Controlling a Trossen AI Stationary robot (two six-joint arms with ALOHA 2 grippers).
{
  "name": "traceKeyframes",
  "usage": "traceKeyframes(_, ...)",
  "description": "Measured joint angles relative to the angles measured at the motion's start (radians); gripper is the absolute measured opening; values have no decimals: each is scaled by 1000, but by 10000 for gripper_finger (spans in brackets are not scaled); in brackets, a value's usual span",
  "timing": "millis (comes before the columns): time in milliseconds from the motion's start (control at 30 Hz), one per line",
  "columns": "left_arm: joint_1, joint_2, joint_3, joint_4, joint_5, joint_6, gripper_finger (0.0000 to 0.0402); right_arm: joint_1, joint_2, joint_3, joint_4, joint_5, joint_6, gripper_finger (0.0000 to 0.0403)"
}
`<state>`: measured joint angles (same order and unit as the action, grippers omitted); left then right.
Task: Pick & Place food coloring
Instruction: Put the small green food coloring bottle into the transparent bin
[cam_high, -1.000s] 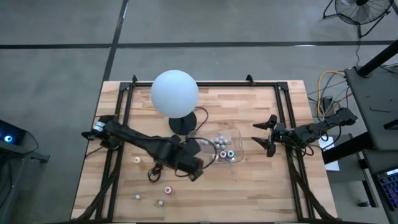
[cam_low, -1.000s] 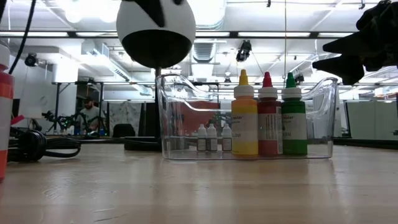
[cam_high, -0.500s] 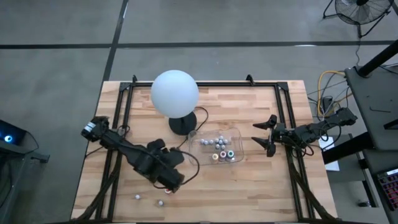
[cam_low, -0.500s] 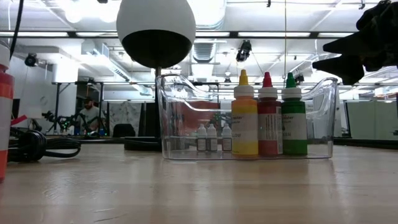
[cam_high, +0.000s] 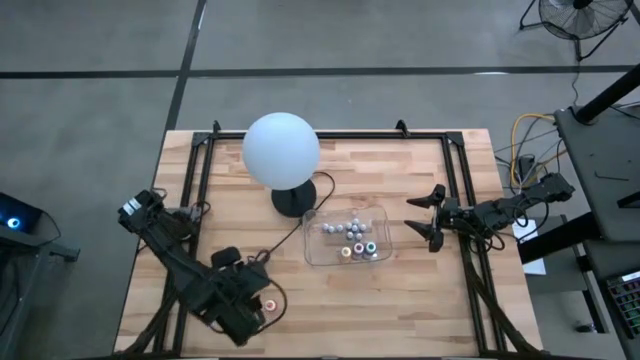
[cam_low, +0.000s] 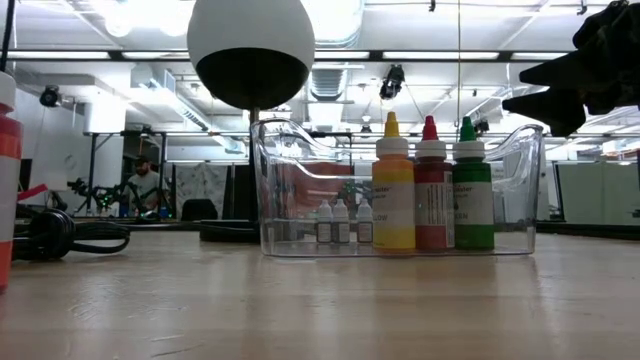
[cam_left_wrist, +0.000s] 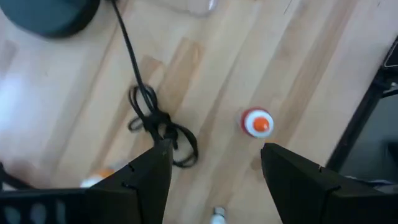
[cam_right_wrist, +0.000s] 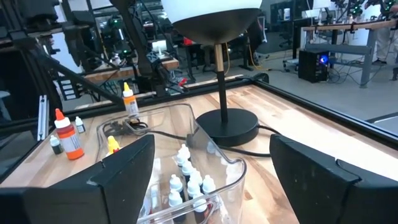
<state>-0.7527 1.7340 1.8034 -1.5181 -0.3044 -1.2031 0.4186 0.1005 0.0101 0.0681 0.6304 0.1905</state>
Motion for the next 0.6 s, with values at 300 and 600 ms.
traceKeyframes(300, -68, 0, -62, 4, 51, -242, 216, 0, 0, 0, 0, 0, 0, 305)
traceKeyframes(600, -105, 15, -171, 230, 101, -291, 216, 0, 0, 0, 0, 0, 0, 308)
